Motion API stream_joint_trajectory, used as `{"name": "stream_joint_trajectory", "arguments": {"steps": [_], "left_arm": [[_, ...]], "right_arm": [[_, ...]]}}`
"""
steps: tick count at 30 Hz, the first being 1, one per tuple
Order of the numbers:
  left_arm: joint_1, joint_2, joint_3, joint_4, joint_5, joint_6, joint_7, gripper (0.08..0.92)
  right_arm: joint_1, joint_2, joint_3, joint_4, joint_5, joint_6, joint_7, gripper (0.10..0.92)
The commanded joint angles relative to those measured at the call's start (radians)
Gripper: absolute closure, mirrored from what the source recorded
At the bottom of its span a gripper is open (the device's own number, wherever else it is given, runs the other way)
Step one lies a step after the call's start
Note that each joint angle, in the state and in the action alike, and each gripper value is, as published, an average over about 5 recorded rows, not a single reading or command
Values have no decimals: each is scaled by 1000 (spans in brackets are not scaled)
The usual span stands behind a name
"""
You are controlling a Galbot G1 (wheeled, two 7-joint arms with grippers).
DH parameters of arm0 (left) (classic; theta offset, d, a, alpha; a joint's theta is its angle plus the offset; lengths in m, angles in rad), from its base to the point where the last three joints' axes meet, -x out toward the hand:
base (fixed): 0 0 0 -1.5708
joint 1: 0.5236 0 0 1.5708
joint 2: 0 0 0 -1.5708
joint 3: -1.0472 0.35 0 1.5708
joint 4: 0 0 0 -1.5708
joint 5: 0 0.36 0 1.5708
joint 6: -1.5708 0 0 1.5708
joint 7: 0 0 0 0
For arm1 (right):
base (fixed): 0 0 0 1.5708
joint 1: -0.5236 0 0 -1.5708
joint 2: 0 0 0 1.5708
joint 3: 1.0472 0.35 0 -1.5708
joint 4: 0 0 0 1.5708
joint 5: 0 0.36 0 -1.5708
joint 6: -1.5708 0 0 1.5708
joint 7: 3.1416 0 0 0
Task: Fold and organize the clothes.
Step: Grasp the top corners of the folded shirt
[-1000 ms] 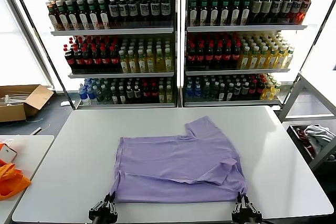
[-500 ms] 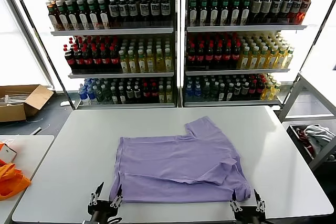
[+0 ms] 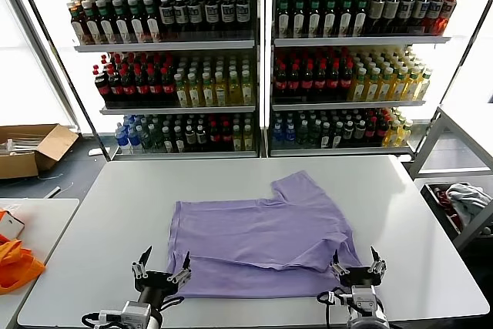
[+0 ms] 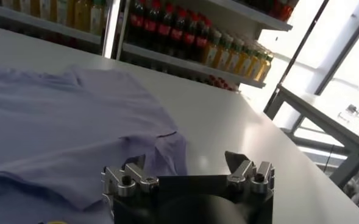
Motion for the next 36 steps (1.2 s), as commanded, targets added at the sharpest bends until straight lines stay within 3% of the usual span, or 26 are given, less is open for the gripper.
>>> {"name": "stream_joint_trajectory", "arguments": {"steps": [1,7,19,25,36], "left_arm": [[-107,14,-7,48,-65,36,17,177],[-209,50,-8,117,-134,65,44,177],[-578,185,53,398,-329,120,110,177],[-713,189,90,558,-372,124,123,177],[-845,181,116,769,-405,123,132,177]], "right_arm": [[235,2,-16,-159,29,-41,-19,203],[389,21,-38,-292,85,-41,-30,203],[745,147,-63,-611,213,-38,-35,203],[868,159,-126,-749,224,-30,-74,203],[934,204,-145,-909,224,-23,-127,203]]}}
